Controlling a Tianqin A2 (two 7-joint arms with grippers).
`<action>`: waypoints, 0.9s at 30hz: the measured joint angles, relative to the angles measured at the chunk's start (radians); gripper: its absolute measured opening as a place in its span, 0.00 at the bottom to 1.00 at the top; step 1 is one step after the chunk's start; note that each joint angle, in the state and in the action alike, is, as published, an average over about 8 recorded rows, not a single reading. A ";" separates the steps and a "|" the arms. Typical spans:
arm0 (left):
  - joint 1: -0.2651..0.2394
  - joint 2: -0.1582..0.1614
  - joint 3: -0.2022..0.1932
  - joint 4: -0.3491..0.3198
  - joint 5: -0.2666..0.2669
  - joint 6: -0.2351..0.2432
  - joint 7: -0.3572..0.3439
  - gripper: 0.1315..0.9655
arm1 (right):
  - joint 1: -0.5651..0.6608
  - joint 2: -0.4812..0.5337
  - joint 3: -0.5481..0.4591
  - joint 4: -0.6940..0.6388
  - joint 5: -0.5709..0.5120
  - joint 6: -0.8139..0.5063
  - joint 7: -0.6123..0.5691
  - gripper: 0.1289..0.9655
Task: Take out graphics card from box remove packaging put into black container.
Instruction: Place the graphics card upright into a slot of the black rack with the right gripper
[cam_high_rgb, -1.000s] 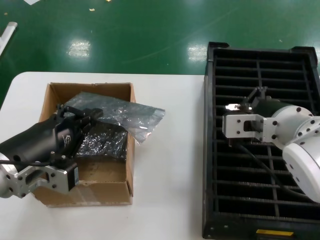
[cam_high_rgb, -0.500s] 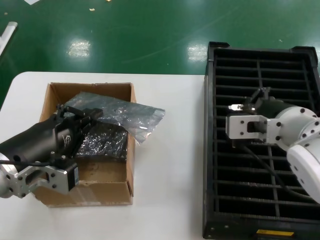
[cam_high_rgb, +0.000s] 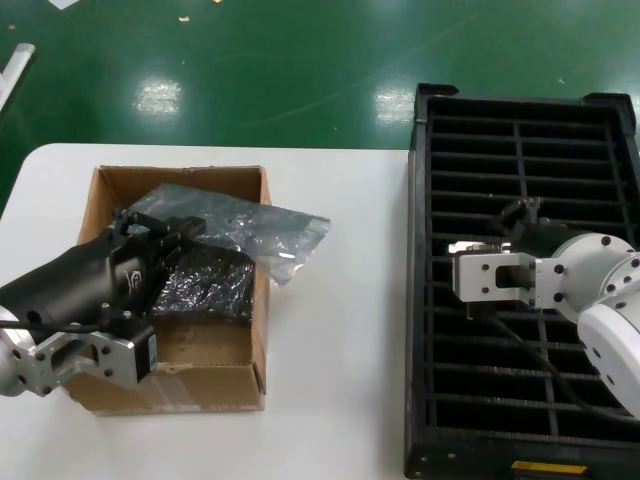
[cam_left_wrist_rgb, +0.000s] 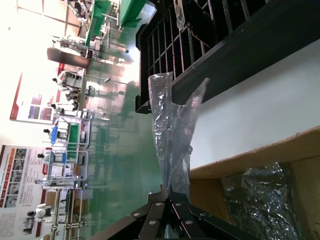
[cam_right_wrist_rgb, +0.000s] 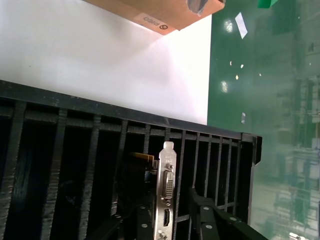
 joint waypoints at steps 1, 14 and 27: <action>0.000 0.000 0.000 0.000 0.000 0.000 0.000 0.01 | -0.001 0.000 -0.001 0.000 0.001 0.000 -0.001 0.15; 0.000 0.000 0.000 0.000 0.000 0.000 0.000 0.01 | 0.014 0.003 0.007 0.003 0.015 0.014 -0.010 0.41; 0.000 0.000 0.000 0.000 0.000 0.000 0.000 0.01 | 0.038 0.000 0.012 -0.009 0.030 0.040 -0.025 0.67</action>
